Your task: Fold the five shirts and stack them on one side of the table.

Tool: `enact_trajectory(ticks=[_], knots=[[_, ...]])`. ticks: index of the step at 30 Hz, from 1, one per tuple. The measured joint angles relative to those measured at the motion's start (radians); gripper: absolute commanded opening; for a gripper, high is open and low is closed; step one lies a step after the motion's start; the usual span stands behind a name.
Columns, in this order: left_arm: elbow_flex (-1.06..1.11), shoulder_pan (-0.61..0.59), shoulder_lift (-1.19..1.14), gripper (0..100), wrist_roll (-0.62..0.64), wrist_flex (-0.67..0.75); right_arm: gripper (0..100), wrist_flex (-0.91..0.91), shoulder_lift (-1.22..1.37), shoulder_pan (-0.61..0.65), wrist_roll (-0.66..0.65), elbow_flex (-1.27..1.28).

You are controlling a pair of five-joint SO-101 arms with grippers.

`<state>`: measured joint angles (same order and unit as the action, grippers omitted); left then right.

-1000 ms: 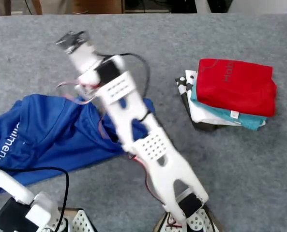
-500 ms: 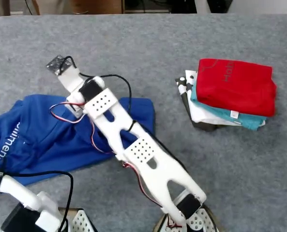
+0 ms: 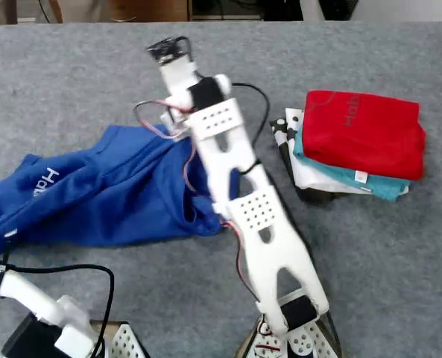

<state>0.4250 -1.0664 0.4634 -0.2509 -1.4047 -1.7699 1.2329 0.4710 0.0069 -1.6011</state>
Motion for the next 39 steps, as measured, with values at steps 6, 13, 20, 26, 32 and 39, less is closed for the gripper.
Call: enact_trajectory(ticks=[6,13,20,26,32,39], knots=[[0.002,0.008,0.0,2,0.0,0.002,7.8,0.0,0.0,-0.02,-0.164,0.095],[0.002,0.008,0.0,2,0.0,0.002,37.4,0.0,-0.183,-0.021,-0.307,0.339],[-0.015,0.008,0.0,2,0.0,0.002,28.6,0.072,-0.4,-0.003,-0.354,0.39],[-0.015,0.049,0.0,2,-0.002,-0.011,12.9,0.365,-0.336,0.104,-0.356,0.4],[-0.015,0.072,0.0,2,-0.002,-0.055,14.7,0.703,-0.172,0.189,-0.361,0.402],[-0.015,0.072,0.0,2,-0.002,-0.061,20.9,0.743,-0.078,0.287,-0.361,0.402]])
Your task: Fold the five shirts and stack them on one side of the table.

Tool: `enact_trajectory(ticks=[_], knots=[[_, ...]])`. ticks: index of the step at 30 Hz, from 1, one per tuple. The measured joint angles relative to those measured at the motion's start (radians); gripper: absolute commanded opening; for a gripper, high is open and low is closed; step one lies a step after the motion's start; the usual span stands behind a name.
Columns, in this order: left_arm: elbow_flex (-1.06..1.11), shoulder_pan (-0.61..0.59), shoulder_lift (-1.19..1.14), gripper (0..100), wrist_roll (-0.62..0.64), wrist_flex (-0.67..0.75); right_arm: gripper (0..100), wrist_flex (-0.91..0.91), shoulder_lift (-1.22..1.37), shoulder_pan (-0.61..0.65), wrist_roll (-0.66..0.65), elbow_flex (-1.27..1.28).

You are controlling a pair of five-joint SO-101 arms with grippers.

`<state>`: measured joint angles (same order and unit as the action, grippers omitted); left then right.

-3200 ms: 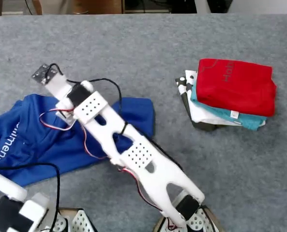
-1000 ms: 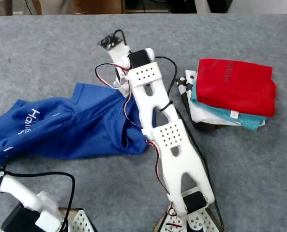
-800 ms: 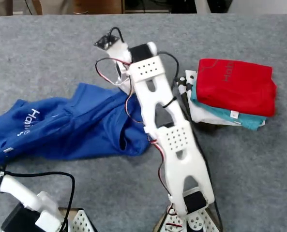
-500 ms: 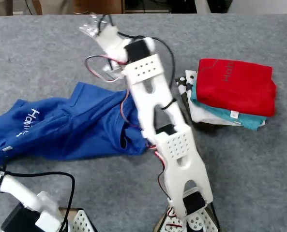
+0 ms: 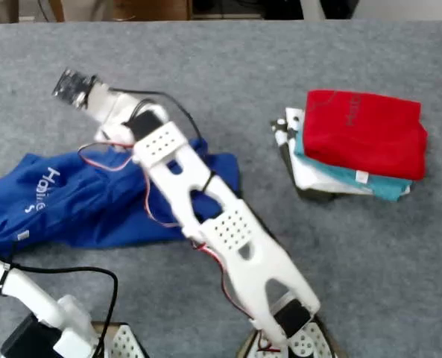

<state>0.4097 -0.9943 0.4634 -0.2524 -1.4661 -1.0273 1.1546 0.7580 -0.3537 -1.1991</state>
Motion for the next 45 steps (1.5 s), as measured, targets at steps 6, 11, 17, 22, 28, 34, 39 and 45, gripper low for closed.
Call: enact_trajectory(ticks=[6,11,17,22,28,34,39,45], knots=[[0.0,0.0,0.0,2,0.002,0.0,21.0,-0.051,0.052,0.0,0.0,0.006],[0.0,0.0,0.0,2,0.002,0.0,21.0,-0.11,0.068,0.0,0.0,-0.017],[0.0,0.006,0.0,2,0.002,0.0,17.5,-0.126,0.068,0.0,-0.078,-0.017],[0.0,0.012,0.0,2,0.002,0.023,0.1,-0.126,0.077,0.0,-0.172,-0.025],[0.0,0.012,0.0,2,0.002,0.035,0.2,-0.126,0.103,0.0,-0.176,-0.051],[0.0,0.012,0.0,2,0.002,0.035,0.5,-0.129,0.103,0.0,-0.176,-0.051],[0.0,0.012,0.0,2,0.002,0.035,4.1,-0.236,0.103,-0.025,-0.181,-0.054],[0.0,0.012,0.0,2,0.002,0.035,5.1,-0.493,0.1,-0.069,-0.181,-0.089]])
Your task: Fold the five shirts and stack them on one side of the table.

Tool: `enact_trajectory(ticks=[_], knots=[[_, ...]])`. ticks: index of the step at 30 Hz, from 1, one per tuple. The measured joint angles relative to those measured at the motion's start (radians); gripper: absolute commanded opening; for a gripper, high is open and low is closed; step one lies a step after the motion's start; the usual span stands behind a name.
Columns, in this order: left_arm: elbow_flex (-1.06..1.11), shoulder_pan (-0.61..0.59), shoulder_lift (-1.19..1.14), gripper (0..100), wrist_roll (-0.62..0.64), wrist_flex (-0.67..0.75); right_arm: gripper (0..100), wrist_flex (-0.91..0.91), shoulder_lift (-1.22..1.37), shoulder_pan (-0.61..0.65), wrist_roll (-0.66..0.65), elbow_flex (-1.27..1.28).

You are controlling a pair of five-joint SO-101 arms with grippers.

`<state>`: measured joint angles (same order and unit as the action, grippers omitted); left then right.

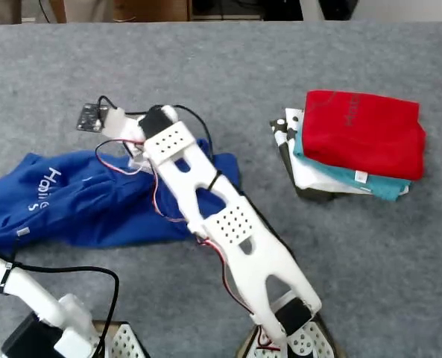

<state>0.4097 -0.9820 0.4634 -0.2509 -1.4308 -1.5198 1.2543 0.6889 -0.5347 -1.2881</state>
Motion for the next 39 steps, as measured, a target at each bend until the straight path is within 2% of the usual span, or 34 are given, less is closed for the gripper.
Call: enact_trajectory(ticks=[6,10,18,21,24,26,33,39], knots=[[-0.061,0.006,0.0,2,0.0,-0.08,5.1,-0.221,-0.014,-0.115,0.0,-0.012],[-0.101,0.035,0.0,2,0.0,-0.115,5.5,-0.244,-0.066,-0.189,0.0,0.037],[-0.107,0.066,0.0,2,0.0,-0.153,5.9,-0.244,-0.247,-0.209,0.0,0.087],[-0.107,0.066,0.0,2,0.0,-0.153,13.5,-0.244,-0.267,-0.209,0.014,0.066],[-0.107,0.066,0.0,2,0.0,-0.153,22.1,-0.226,-0.267,-0.216,0.104,0.031],[-0.107,0.066,0.0,2,0.0,-0.153,24.4,-0.183,-0.267,-0.23,0.187,0.009],[-0.107,0.066,0.0,2,0.0,-0.153,24.2,0.009,-0.172,-0.25,0.45,-0.005],[-0.107,0.066,0.0,2,0.0,-0.153,24.3,0.186,-0.11,-0.249,0.54,-0.005]])
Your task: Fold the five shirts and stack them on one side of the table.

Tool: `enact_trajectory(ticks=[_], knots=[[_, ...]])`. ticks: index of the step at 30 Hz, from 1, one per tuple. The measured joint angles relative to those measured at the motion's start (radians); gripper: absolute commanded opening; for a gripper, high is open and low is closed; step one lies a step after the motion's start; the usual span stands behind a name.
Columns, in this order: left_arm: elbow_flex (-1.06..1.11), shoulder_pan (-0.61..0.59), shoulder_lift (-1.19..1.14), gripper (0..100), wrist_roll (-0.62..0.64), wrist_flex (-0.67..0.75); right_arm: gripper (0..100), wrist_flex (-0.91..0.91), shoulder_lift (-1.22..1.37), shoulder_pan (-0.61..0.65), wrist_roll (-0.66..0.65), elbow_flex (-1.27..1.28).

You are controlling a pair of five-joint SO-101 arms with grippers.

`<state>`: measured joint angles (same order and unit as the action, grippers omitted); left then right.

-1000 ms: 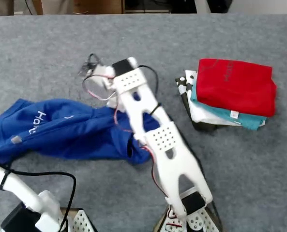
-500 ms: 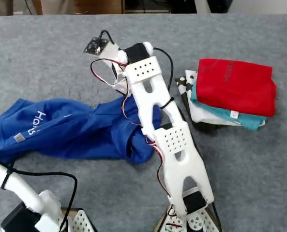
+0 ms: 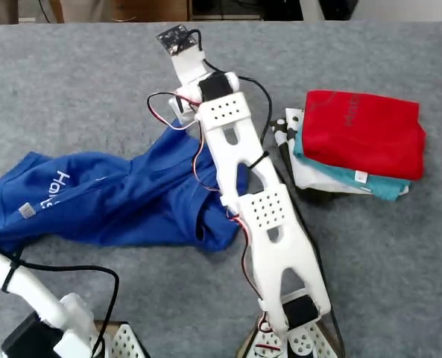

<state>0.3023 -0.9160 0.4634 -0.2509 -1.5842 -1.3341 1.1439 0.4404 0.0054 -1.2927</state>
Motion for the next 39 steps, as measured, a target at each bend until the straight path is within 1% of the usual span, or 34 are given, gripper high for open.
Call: enact_trajectory(ticks=[2,5,7,9,11,12,14,15,20,29,34,39], knots=[[0.0,0.0,0.0,2,0.0,0.0,24.2,0.028,0.011,0.008,0.006,0.0],[0.0,0.0,0.0,2,0.0,0.0,24.2,0.011,0.014,0.044,0.005,0.0],[0.0,0.0,0.0,2,0.0,0.006,24.2,-0.048,0.012,0.066,-0.009,0.0],[0.0,0.0,0.0,2,0.0,0.006,23.2,-0.141,0.012,0.071,-0.055,0.0],[0.0,0.0,0.0,2,0.0,0.006,17.6,-0.229,0.012,0.066,-0.094,-0.005],[0.0,0.0,0.0,2,0.0,0.006,13.3,-0.264,0.012,0.064,-0.103,-0.011],[0.0,0.0,0.0,2,0.0,0.006,4.4,-0.311,0.012,0.054,-0.11,-0.025],[0.0,0.0,0.0,2,0.0,0.006,2.6,-0.324,0.012,0.044,-0.115,-0.028],[0.0,0.0,0.0,2,0.0,0.006,1.9,-0.377,0.012,0.026,-0.189,-0.029],[0.0,0.0,0.0,2,0.0,0.006,1.9,-0.423,0.014,0.025,-0.199,-0.117],[0.0,0.0,0.0,2,0.0,0.006,1.9,-0.411,0.112,0.048,-0.198,-0.052],[0.0,0.0,0.0,2,0.0,0.006,0.3,-0.431,0.115,0.023,-0.196,-0.028]])
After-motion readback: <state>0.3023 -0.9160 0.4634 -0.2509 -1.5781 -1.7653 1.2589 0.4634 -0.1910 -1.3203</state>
